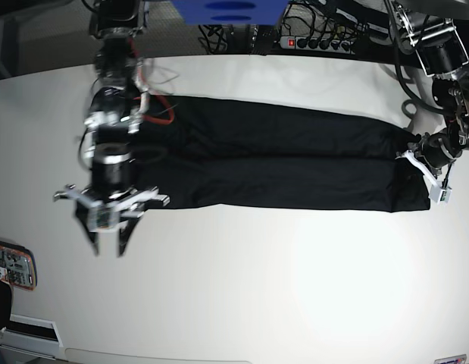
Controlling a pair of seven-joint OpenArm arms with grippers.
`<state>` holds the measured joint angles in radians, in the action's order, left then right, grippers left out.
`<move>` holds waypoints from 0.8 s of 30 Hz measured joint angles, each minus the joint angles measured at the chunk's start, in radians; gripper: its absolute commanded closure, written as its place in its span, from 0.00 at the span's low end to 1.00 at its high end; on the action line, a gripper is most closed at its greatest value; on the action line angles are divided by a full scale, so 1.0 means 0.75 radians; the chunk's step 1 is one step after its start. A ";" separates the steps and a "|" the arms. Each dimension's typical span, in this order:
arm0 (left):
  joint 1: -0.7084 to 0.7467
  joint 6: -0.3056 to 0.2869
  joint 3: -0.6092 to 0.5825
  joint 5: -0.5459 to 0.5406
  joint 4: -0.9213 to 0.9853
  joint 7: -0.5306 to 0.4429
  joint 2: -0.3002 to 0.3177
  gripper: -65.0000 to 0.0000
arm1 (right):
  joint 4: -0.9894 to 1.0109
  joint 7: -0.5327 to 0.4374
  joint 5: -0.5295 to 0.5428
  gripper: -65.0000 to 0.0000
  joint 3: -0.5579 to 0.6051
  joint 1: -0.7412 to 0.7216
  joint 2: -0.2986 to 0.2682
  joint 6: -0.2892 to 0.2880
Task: Fold the T-shirt properly
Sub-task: 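Grasp the strip's end with the left gripper and swing the right gripper aside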
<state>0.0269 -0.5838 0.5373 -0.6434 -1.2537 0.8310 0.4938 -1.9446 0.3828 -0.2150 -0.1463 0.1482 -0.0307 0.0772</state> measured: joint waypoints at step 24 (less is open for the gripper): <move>0.001 -0.006 -0.007 0.006 -0.765 0.522 -0.291 1.00 | 0.008 0.018 0.636 0.65 -0.556 -0.047 -0.181 -0.230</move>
<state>0.0277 -0.5884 0.5323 -0.6388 -1.8275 1.2224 0.2756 -1.9388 0.3962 0.2619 -0.5636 0.1131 -0.1661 -0.0956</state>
